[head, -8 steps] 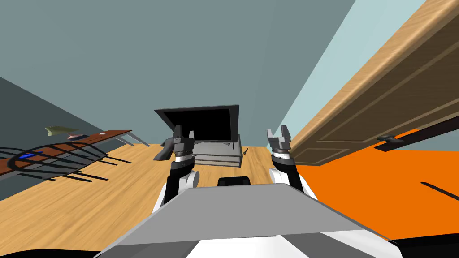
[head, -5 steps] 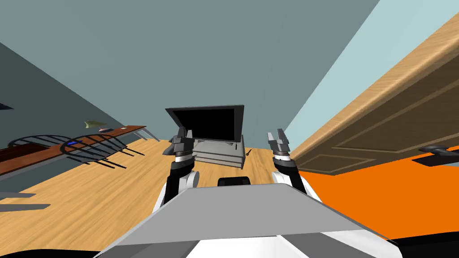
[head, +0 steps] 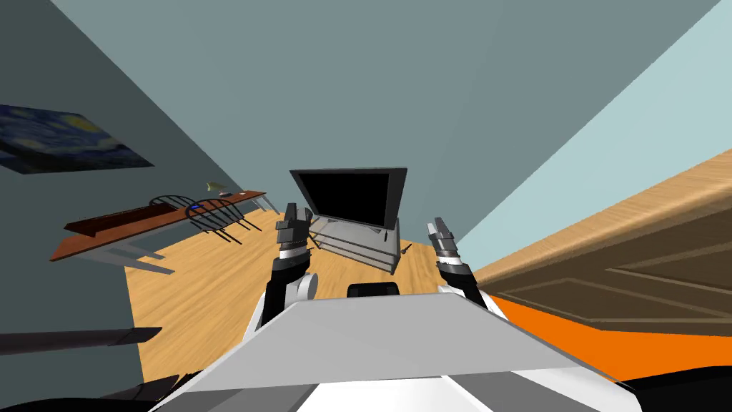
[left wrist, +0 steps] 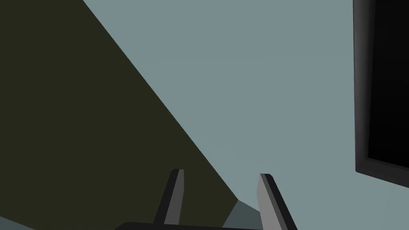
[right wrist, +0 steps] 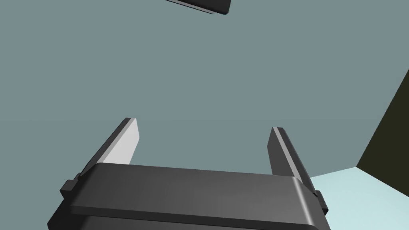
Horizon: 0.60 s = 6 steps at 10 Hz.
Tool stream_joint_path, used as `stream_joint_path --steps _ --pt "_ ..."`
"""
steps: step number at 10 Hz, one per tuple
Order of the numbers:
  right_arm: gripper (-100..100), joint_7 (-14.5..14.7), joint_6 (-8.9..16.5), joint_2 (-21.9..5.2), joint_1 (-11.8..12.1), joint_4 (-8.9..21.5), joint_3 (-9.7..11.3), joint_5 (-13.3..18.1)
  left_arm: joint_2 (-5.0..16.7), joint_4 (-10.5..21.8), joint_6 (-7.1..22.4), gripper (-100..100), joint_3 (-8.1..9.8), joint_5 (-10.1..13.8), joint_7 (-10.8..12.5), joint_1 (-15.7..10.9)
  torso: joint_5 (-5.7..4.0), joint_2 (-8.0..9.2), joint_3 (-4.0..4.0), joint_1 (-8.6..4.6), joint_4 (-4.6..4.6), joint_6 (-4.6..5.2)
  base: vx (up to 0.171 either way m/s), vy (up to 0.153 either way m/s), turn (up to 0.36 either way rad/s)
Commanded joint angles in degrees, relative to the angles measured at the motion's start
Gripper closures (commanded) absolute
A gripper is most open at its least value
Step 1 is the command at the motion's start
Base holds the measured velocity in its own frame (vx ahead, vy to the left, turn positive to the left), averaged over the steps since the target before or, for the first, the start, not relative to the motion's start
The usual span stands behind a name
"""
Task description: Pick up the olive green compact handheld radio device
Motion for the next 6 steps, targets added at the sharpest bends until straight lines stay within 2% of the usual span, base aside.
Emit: stream_joint_path --steps 1,3,4,5,6 --pt "-100 2.3 0.3 -1.3 2.0 2.3 -1.2 -0.7 0.0 0.0 0.0 0 0.0 0.0 0.0 0.0 0.0 0.0 0.0 0.0 0.0 0.0 0.042 0.011 0.388" --pt "-100 5.7 0.8 -2.0 4.0 5.6 -2.0 -1.1 0.0 0.0 0.0 0 0.0 0.0 0.0 0.0 0.01 -0.01 -0.01 0.04 0.0 -0.03 0.047 0.015 0.471" --pt "-100 6.1 0.8 -2.0 4.0 5.9 -2.0 -1.1 0.0 0.0 0.0 0 0.0 0.0 0.0 0.0 0.01 -0.02 -0.01 0.04 0.0 0.0 0.041 -0.01 0.095" --pt "-100 8.2 1.1 -2.4 4.9 7.5 -2.3 -1.3 0.0 0.0 0.0 0 0.01 0.0 0.0 0.0 0.0 -0.01 -0.01 -0.01 0.0 0.05 0.034 -0.001 0.271" --pt "-100 8.2 1.1 -2.4 4.9 7.9 -2.3 -1.3 0.0 0.0 0.0 0 0.0 0.0 0.0 0.0 0.0 0.02 0.01 0.01 0.01 0.0 0.025 -0.007 0.162"
